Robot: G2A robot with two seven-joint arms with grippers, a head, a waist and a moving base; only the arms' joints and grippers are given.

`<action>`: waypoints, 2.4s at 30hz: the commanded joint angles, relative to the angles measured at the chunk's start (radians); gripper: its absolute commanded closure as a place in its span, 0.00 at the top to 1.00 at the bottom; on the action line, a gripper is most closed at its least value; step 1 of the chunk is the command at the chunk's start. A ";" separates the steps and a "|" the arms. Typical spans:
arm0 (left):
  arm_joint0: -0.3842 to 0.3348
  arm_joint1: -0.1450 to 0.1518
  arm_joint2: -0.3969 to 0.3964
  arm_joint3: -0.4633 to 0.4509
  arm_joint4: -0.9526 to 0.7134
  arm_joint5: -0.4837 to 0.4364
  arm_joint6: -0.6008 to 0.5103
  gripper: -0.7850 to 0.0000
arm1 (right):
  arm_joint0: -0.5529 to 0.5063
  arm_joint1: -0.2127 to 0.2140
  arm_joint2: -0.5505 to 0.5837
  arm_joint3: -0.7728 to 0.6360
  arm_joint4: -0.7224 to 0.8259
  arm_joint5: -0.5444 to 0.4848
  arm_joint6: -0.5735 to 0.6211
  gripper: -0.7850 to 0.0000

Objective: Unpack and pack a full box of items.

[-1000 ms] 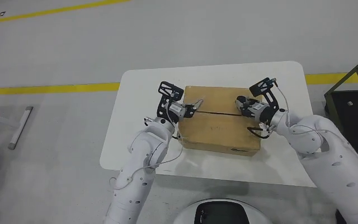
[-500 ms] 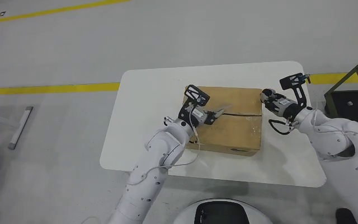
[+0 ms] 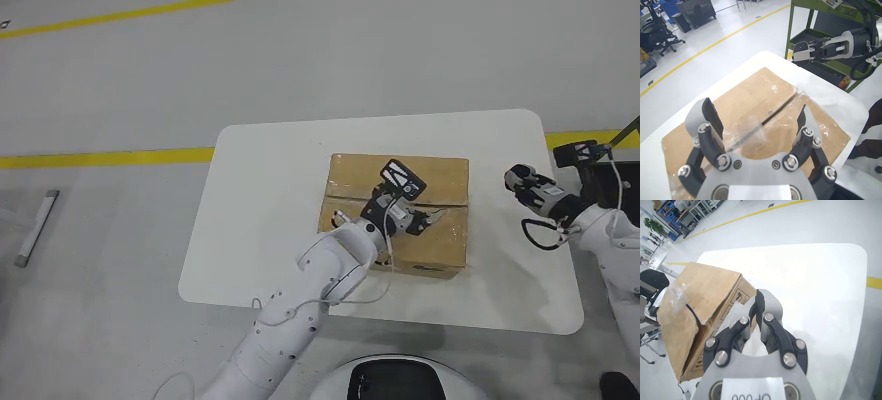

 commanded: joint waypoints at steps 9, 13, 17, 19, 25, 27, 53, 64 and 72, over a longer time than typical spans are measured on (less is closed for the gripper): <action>0.036 -0.001 -0.056 -0.064 0.060 0.113 -0.042 1.00 | 0.021 0.011 0.037 -0.004 0.131 -0.035 0.089 0.49; 0.085 0.011 -0.120 -0.121 0.093 0.161 -0.073 1.00 | 0.038 0.014 0.018 -0.012 0.120 -0.041 0.096 0.74; 0.126 0.026 -0.186 -0.169 0.169 0.173 -0.159 1.00 | 0.048 0.014 -0.009 -0.020 0.108 -0.031 0.088 0.92; 0.139 0.030 -0.208 -0.184 0.188 0.178 -0.209 1.00 | 0.053 0.014 -0.021 -0.023 0.096 -0.018 0.081 1.00; 0.117 0.025 -0.222 -0.156 0.201 0.210 -0.351 1.00 | 0.064 0.014 -0.051 -0.032 0.075 0.013 0.067 1.00; 0.095 0.019 -0.209 -0.127 0.212 0.225 -0.398 1.00 | 0.064 0.014 -0.054 -0.033 0.074 0.021 0.062 1.00; 0.002 -0.014 -0.176 -0.065 0.253 0.163 -0.471 1.00 | 0.075 0.020 -0.082 -0.022 0.067 0.070 0.040 1.00; -0.017 -0.032 -0.135 0.004 0.281 0.171 -0.467 1.00 | 0.090 0.024 -0.084 -0.001 0.071 0.052 0.038 1.00; -0.030 -0.051 -0.096 0.012 0.263 0.156 -0.455 1.00 | 0.086 0.029 -0.067 0.012 0.078 0.039 0.033 1.00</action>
